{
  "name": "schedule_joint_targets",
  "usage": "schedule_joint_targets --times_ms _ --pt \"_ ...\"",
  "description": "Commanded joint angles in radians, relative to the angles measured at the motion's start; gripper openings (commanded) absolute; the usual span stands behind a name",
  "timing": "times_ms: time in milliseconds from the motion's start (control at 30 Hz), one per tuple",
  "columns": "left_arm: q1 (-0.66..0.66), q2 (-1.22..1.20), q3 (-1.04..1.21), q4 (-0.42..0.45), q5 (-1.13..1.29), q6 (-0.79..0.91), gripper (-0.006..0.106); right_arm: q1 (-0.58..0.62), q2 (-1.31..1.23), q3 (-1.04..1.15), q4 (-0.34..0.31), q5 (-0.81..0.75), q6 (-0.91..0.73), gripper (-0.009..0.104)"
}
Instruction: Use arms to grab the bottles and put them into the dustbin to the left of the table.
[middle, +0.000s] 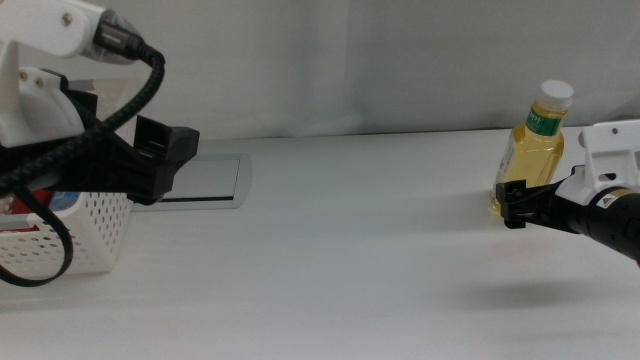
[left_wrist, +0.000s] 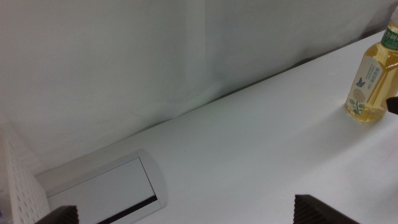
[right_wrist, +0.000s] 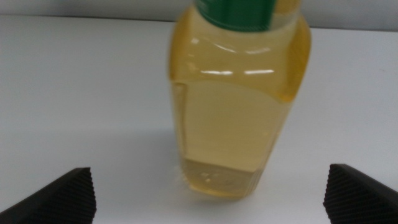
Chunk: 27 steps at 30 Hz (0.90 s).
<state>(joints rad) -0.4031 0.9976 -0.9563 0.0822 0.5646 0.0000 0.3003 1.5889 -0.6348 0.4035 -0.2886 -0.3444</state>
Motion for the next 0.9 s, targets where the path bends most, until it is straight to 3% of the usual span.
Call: schedule_joint_targets --times_ms 0,200,633,767,867 --pt "-0.005 -0.007 0.004 -0.012 -0.012 -0.008 0.089 0.000 0.050 0.004 0.006 -0.093 0.009 0.103" --pt "-0.005 -0.007 0.004 -0.012 -0.012 0.000 0.089 0.000 0.180 0.002 0.004 -0.300 0.093 0.103" --pt "-0.005 -0.007 0.004 -0.012 -0.012 0.008 0.089 0.000 0.314 -0.162 -0.001 -0.308 0.109 0.098" --pt "-0.005 -0.007 0.004 -0.012 -0.012 0.008 0.089 0.000 0.331 -0.193 -0.001 -0.286 0.109 0.081" --pt "-0.005 -0.007 0.004 -0.012 -0.012 0.008 0.089 0.000 0.336 -0.193 -0.001 -0.292 0.109 0.046"
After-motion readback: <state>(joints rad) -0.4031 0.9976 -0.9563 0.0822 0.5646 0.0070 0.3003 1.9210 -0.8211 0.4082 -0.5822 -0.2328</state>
